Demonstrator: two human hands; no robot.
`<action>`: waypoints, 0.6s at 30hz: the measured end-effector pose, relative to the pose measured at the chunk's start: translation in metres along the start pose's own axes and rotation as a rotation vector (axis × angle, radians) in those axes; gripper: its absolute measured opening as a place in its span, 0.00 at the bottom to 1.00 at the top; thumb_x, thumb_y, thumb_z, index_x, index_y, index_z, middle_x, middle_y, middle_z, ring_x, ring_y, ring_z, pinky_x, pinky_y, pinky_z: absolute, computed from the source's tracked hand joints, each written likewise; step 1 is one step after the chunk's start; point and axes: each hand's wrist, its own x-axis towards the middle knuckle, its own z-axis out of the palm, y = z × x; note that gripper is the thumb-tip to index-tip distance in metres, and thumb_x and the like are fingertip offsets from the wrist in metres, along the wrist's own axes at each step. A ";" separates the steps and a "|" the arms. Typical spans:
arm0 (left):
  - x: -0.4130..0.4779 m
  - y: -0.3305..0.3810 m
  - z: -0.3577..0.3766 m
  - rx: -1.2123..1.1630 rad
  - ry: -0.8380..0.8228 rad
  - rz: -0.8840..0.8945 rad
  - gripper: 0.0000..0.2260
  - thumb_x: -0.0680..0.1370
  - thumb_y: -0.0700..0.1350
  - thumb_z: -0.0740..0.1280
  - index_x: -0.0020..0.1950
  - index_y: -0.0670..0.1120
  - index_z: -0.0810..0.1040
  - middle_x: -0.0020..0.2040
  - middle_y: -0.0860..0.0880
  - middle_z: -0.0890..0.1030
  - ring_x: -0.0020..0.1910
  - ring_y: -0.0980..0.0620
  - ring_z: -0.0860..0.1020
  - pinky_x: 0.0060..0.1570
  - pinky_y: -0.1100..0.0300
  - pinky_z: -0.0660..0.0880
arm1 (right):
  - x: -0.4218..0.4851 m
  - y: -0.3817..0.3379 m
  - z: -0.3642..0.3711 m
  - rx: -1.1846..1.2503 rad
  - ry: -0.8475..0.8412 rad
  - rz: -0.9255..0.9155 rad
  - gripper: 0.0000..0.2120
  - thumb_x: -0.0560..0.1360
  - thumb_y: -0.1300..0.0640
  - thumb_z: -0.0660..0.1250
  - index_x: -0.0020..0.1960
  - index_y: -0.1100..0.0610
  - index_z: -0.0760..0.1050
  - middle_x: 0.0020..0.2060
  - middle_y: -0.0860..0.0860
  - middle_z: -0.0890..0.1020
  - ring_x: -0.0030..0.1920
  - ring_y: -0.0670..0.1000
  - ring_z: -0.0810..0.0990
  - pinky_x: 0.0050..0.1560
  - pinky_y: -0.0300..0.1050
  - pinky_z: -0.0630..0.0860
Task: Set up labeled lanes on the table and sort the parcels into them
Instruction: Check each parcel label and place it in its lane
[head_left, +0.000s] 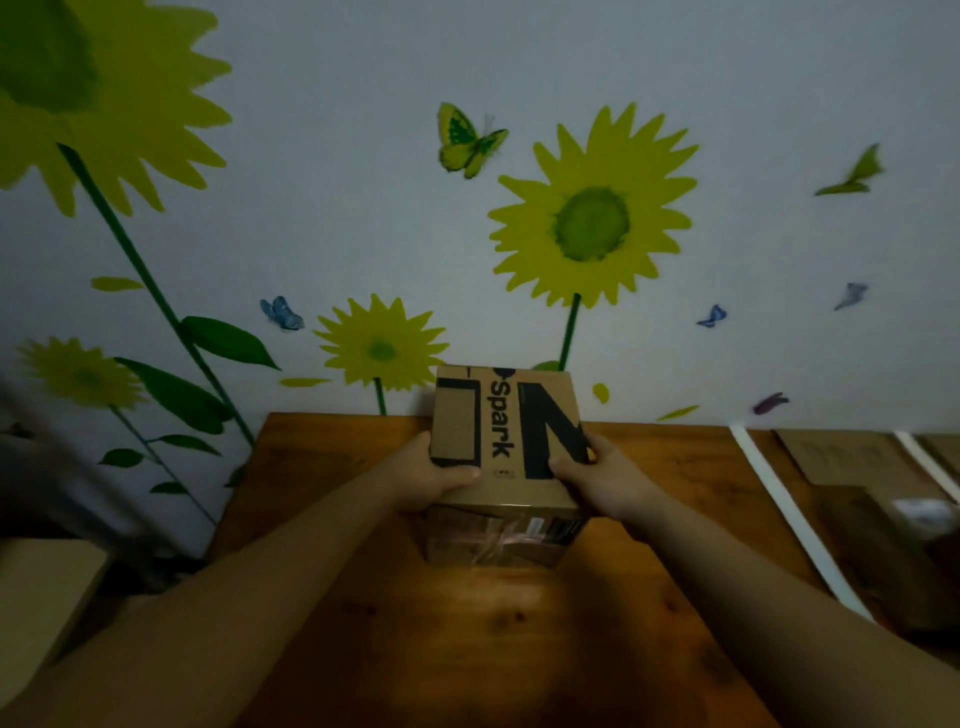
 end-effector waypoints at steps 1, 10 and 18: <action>-0.006 0.005 0.012 0.008 0.007 0.019 0.30 0.73 0.47 0.72 0.72 0.46 0.64 0.68 0.46 0.72 0.66 0.47 0.71 0.58 0.57 0.70 | -0.005 0.008 -0.011 -0.002 0.018 -0.011 0.28 0.76 0.55 0.69 0.71 0.54 0.61 0.55 0.52 0.78 0.51 0.52 0.80 0.51 0.49 0.80; -0.068 -0.003 0.121 -0.128 0.110 0.030 0.39 0.71 0.41 0.73 0.75 0.49 0.53 0.73 0.47 0.65 0.71 0.46 0.65 0.66 0.49 0.68 | -0.060 0.099 -0.080 -0.105 -0.023 -0.250 0.42 0.65 0.57 0.77 0.70 0.45 0.56 0.59 0.47 0.75 0.62 0.52 0.74 0.61 0.57 0.75; -0.123 0.014 0.178 -0.354 0.160 0.013 0.17 0.82 0.55 0.49 0.68 0.52 0.66 0.62 0.53 0.72 0.61 0.52 0.70 0.62 0.59 0.66 | -0.101 0.144 -0.104 -0.010 -0.155 -0.109 0.24 0.75 0.46 0.69 0.65 0.51 0.63 0.56 0.47 0.75 0.52 0.45 0.75 0.44 0.33 0.72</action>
